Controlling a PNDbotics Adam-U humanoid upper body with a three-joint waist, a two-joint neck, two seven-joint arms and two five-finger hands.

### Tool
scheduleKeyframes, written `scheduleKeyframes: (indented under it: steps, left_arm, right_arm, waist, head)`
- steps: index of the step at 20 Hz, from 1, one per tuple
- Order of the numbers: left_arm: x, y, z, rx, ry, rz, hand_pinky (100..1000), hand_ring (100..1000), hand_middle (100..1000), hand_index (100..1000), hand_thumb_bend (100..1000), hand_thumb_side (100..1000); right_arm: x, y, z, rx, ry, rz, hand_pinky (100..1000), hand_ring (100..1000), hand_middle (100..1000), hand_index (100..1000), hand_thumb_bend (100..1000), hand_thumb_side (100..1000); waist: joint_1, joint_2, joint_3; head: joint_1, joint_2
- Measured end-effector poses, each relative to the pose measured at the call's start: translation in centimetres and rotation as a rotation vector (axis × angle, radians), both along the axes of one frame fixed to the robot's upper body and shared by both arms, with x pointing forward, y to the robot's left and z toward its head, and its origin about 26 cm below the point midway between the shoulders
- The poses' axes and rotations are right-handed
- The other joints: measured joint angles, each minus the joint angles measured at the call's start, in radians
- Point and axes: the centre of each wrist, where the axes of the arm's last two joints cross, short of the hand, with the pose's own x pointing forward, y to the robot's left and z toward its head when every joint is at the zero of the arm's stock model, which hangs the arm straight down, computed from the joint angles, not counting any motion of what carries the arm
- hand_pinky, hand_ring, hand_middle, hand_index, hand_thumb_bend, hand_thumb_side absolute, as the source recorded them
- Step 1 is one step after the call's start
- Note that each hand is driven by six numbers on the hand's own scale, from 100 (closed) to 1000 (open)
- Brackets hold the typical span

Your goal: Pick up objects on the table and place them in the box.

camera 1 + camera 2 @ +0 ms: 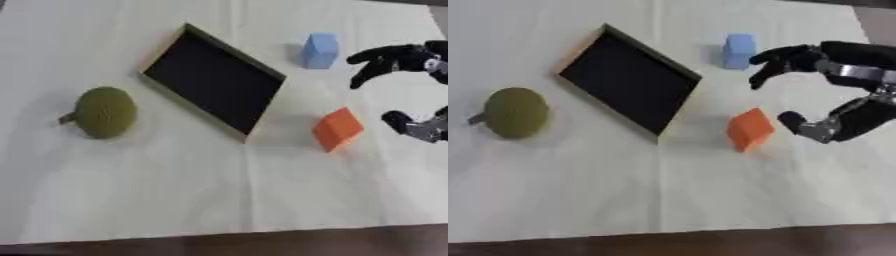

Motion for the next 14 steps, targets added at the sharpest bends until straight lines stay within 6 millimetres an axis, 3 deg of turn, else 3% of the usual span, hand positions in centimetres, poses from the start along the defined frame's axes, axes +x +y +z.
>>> scheduleKeyframes:
  steps: [9,13,14]
  left_arm:
    - [0.00,-0.02,-0.01,-0.002,0.006,-0.006,680,725,760,837,100,606]
    - [0.00,-0.04,-0.02,-0.001,0.008,-0.007,680,725,761,837,100,606]
    - [0.01,-0.07,-0.03,-0.001,0.008,-0.008,680,725,761,837,100,606]
  right_arm:
    - [0.46,0.10,-0.36,-0.046,-0.018,-0.051,1000,1000,789,933,100,140]
    - [0.57,0.04,-0.54,-0.069,-0.029,-0.068,1000,1000,806,939,100,181]
    - [0.58,0.08,-0.60,-0.076,-0.030,-0.070,1000,1000,801,918,100,273]
  waist:
    - [-0.001,0.001,0.001]
    - [-0.002,0.002,0.002]
    - [-0.002,0.002,0.002]
  head:
    - [-0.001,0.000]
    - [-0.001,0.000]
    - [-0.001,0.000]
